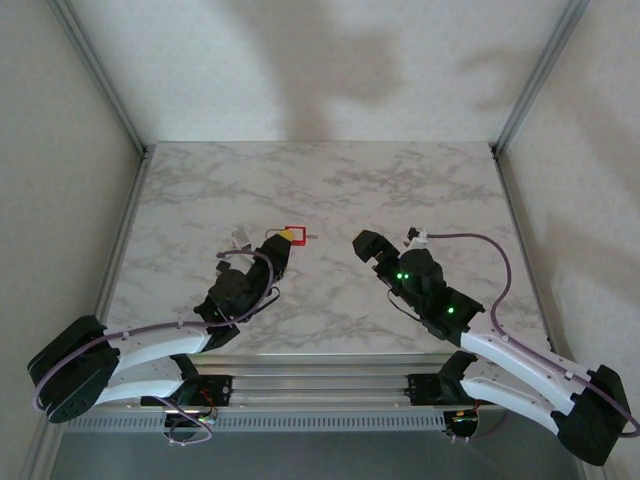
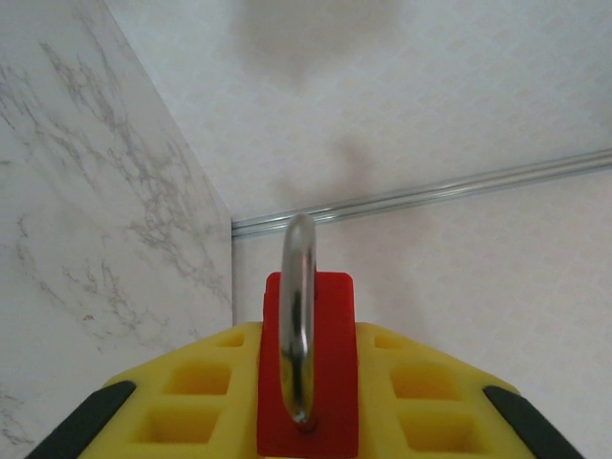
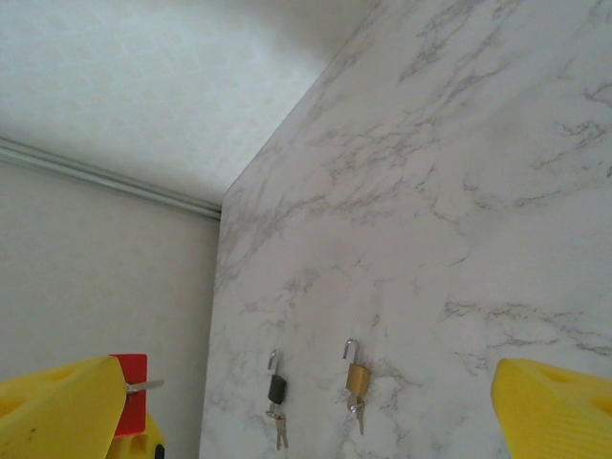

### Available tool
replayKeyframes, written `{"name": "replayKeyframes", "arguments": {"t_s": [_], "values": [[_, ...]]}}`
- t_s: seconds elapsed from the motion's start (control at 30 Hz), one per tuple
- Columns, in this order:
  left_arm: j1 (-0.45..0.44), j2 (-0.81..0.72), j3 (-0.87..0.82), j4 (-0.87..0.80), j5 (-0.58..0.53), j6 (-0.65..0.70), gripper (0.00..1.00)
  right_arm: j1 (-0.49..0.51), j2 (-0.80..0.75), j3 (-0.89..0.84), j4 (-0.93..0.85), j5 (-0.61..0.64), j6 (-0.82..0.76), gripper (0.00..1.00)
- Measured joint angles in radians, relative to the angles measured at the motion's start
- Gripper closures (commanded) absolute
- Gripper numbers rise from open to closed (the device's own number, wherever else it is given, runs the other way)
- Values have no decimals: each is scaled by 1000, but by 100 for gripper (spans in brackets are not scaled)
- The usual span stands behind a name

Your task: Lock with the key

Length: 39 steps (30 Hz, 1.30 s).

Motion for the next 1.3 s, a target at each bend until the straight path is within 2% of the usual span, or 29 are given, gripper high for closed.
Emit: {"name": "replayKeyframes", "arguments": {"t_s": [0.37, 0.6, 0.8, 1.03, 1.3], "values": [[-8, -11, 27, 29, -10, -8, 100, 0, 154, 56, 97, -21, 66, 5], [-10, 93, 24, 82, -8, -39, 100, 0, 278, 98, 201, -105, 100, 8], [-10, 118, 24, 113, -8, -66, 100, 0, 285, 99, 243, -125, 123, 11], [-10, 216, 24, 211, -6, -146, 100, 0, 320, 99, 302, -147, 155, 21], [-10, 257, 24, 261, -4, -227, 100, 5, 328, 99, 305, -159, 156, 26]]}}
